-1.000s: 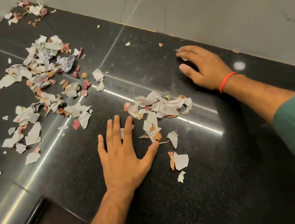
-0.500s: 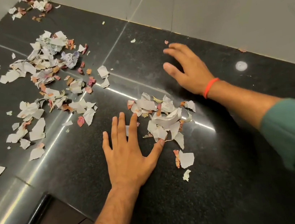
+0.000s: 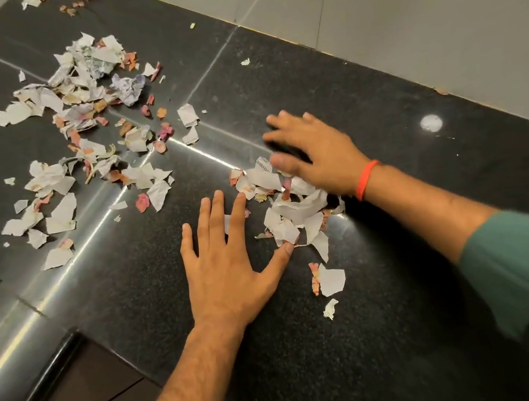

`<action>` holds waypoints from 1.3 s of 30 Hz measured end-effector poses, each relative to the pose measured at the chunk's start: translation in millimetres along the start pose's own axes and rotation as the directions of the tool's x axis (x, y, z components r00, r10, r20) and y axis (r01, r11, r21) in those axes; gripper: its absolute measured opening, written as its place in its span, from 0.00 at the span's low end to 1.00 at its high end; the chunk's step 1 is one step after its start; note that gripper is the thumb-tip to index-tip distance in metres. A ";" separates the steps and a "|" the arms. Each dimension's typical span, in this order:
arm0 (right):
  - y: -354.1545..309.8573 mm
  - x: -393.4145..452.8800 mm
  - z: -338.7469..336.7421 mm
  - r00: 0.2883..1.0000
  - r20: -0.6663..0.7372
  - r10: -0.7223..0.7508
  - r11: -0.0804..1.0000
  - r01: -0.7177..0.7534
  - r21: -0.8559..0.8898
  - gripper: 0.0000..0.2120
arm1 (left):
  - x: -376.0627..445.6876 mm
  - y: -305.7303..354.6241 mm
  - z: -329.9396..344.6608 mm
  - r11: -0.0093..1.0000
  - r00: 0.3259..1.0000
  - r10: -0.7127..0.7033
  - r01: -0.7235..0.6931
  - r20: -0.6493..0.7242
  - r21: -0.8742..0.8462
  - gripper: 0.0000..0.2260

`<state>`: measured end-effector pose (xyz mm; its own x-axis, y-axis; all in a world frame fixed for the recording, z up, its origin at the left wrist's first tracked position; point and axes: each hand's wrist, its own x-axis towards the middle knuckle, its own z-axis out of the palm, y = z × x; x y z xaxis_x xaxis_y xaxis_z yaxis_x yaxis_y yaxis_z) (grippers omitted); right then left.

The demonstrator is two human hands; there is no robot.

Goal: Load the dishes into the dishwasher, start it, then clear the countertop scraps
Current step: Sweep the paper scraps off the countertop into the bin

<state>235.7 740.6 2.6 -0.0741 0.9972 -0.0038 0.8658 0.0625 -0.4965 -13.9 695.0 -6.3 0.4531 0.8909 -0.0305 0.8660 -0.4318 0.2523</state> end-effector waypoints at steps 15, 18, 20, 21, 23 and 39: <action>-53.6 -151.4 6.5 0.994 -0.010 0.107 0.958 -0.100 0.267 0.61 | 0.3 -1.5 -1.6 0.999 1.000 -0.001 0.001 0.002 -0.044 0.40; -67.3 -162.9 24.6 0.999 0.012 0.033 0.999 -0.033 0.018 0.64 | -0.3 -1.0 -1.7 0.998 1.000 0.002 -0.003 -0.006 -0.058 0.38; -69.7 -160.4 30.5 0.997 0.011 0.071 0.997 -0.071 -0.043 0.63 | -0.8 -0.7 -1.3 0.998 1.000 0.004 -0.004 -0.004 -0.057 0.38; -69.7 -155.8 31.1 0.995 0.010 0.096 0.994 -0.096 -0.049 0.62 | -0.8 -0.8 -1.1 0.998 1.000 0.004 -0.005 -0.004 -0.057 0.38; -68.3 -141.6 31.6 0.991 -0.008 0.133 0.990 -0.133 -0.046 0.60 | -0.7 -1.7 0.1 0.998 1.000 0.006 -0.007 -0.005 -0.058 0.37; -49.9 5.3 9.9 0.961 0.238 -0.142 0.974 0.179 -0.139 0.63 | -0.9 -1.1 0.9 0.996 0.999 -0.011 0.008 -0.031 -0.086 0.41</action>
<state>187.1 742.3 18.8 -0.3125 0.9396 -0.1399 0.8988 0.2448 -0.3636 -15.0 694.5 -7.4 0.4372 0.8994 -0.0035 0.8482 -0.4110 0.3341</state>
